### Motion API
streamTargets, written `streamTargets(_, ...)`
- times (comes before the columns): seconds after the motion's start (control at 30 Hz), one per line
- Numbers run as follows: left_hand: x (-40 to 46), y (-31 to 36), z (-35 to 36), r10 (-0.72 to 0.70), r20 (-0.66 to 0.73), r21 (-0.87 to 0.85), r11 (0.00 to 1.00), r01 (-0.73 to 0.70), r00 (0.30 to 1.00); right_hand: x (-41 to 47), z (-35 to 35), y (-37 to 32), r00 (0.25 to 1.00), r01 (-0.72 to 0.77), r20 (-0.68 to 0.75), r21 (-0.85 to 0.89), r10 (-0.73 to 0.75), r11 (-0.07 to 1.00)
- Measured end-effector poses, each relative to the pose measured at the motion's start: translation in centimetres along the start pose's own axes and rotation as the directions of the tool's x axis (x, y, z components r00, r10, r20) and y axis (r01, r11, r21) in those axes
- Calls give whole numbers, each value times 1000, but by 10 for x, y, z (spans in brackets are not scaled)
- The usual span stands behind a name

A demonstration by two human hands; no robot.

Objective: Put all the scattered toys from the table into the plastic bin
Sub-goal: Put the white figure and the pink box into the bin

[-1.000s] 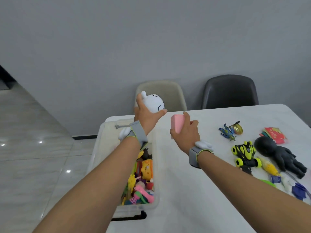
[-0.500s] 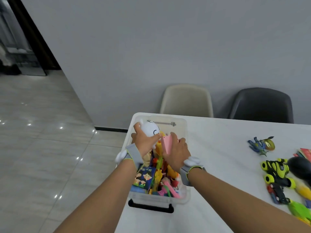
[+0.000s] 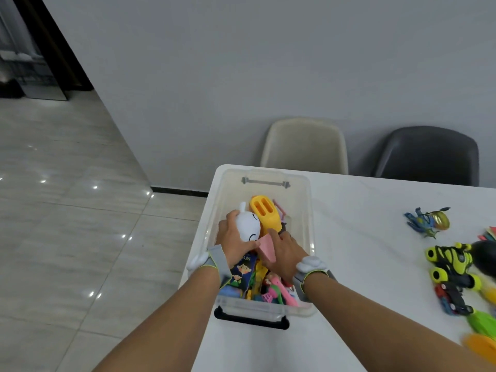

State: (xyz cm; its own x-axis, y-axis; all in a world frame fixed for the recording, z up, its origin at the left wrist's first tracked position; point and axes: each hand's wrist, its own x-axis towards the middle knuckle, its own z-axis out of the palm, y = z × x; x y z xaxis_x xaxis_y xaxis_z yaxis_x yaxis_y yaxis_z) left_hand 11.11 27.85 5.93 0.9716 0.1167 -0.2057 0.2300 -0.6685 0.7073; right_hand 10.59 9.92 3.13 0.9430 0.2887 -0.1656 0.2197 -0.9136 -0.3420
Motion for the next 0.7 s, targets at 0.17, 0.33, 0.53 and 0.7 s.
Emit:
streamTargets(0.17,-2,-12,9,-1,77,360,932,-27,997,-1,-3,3,1000,29,-1,-17,-29,999)
streamTargets(0.33,-24,-24,25,118,50,642,757,-123,992,-3,-6,1,996,9,-85,20,-7,1000)
streamTargets(0.53,-16,20,5,167,69,515,838,-179,983,-11,-29,-7,959,5,-277,210,54,978)
streamTargets(0.7,-7,65,-3,119,-118,129,986,-104,986,-16,-63,9,915,-19,-363,404,179,915)
